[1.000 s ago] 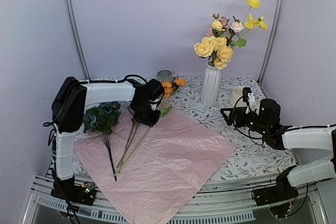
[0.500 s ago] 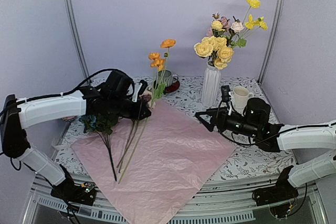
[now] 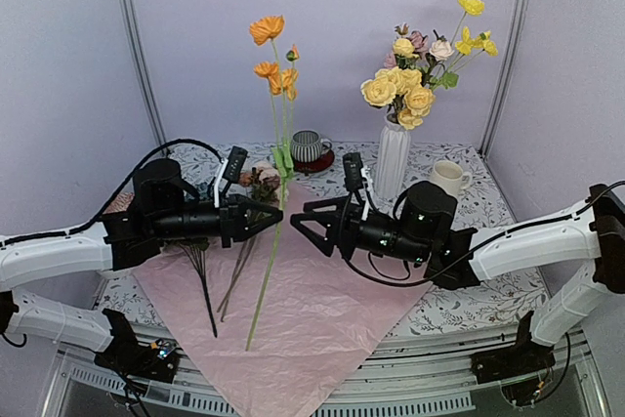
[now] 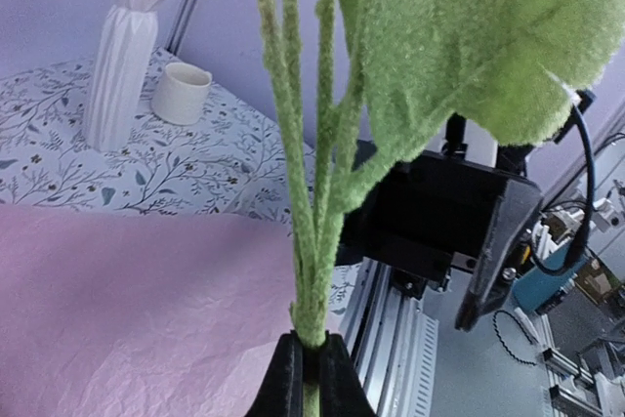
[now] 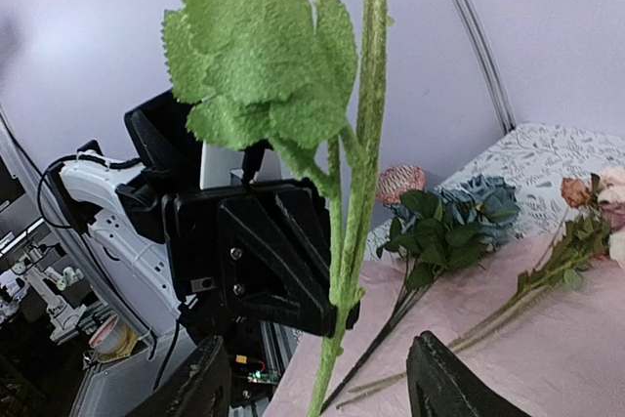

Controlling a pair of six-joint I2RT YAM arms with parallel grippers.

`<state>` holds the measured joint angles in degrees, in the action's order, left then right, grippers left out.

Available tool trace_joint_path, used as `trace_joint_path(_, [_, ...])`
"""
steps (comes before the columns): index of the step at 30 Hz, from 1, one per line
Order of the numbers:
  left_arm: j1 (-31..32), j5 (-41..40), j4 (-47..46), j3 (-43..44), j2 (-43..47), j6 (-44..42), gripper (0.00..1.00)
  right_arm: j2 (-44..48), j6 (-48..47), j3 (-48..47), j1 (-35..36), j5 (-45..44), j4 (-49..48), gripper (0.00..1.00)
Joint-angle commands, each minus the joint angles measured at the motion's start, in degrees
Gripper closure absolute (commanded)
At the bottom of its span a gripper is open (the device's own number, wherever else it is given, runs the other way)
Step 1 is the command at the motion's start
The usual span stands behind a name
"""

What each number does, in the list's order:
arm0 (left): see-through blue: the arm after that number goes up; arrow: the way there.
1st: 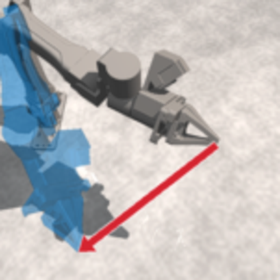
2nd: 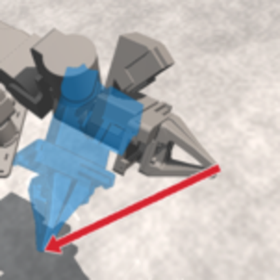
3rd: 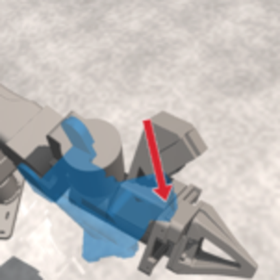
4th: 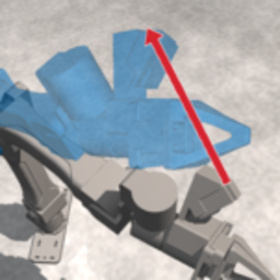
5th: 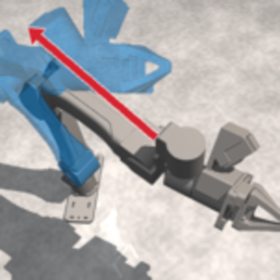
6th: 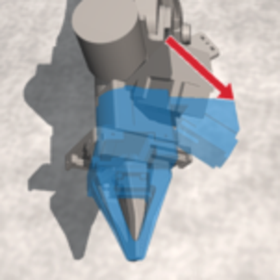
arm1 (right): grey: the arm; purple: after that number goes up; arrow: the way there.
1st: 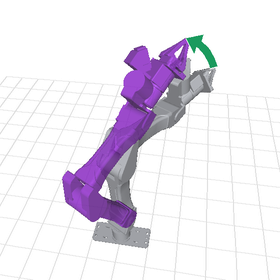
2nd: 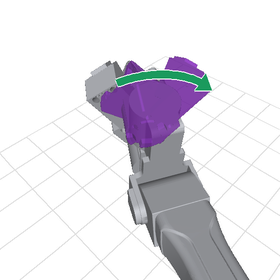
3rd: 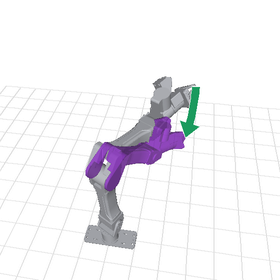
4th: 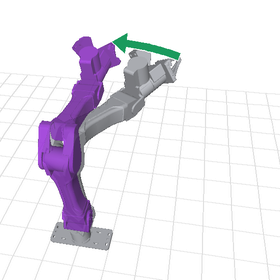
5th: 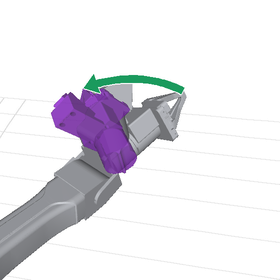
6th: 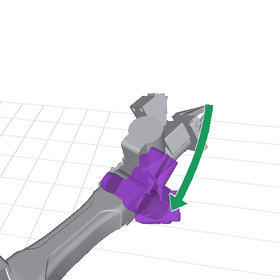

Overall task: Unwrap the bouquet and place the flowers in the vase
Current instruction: Pass from the left arm to the right

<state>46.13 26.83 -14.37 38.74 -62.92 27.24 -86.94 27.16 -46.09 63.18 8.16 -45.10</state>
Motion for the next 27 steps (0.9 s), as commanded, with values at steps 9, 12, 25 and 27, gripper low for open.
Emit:
trace_joint_path(9, [2.2, 6.8, -7.7, -1.4, 2.7, -1.6, 1.0, -3.5, -5.3, -7.5, 2.2, 1.5, -3.2, 0.5])
trace_joint_path(12, [2.8, 7.3, -7.4, -1.3, 2.7, -2.2, 1.0, -4.0, -5.6, -8.5, 2.3, 1.0, -2.4, 0.52])
trace_joint_path(25, [3.7, 4.0, -5.8, -2.2, 5.0, -2.9, 0.26, 2.6, -6.9, -5.3, 2.3, -5.4, 0.7, 0.97])
trace_joint_path(27, [3.7, 2.3, -5.3, -2.9, 6.3, -3.1, 0.03, 6.7, -9.0, -3.4, 2.4, -8.6, 3.1, 0.97])
